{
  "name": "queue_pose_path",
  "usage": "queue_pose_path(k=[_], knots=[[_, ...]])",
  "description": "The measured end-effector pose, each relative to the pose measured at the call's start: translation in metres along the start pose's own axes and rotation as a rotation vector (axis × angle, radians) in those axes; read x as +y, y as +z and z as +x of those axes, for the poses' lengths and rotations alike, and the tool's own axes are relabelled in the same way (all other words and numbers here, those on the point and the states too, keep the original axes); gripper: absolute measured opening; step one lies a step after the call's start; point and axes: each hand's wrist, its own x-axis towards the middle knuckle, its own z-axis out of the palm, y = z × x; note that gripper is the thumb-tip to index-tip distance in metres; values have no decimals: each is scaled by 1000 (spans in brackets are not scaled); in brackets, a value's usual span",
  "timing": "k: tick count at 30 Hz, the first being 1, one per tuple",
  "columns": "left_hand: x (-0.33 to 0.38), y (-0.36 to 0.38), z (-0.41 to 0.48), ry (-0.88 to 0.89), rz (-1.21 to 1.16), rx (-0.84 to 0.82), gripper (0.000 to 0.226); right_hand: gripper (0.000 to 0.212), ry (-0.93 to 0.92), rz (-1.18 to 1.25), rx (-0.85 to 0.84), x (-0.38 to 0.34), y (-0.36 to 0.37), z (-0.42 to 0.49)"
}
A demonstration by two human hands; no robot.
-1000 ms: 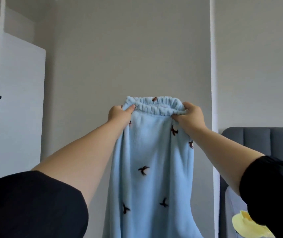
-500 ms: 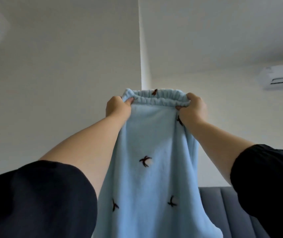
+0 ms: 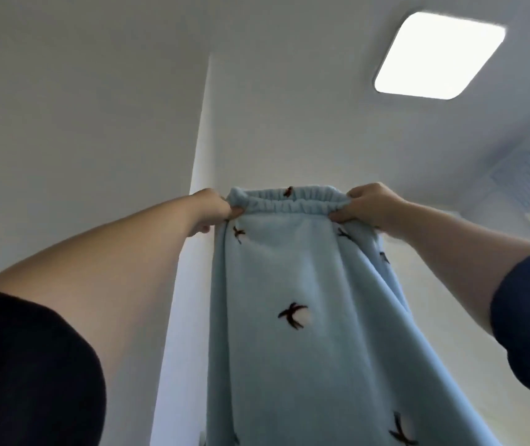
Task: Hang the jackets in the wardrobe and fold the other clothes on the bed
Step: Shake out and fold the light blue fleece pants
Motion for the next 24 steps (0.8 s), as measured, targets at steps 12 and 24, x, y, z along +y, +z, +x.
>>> queue_pose_path(k=[12, 24], knots=[[-140, 145, -67, -781, -56, -640, 5, 9, 512, -390, -1028, 125, 117, -58], [-1, 98, 73, 374, -303, 440, 17, 37, -579, -188, 683, 58, 65, 56]])
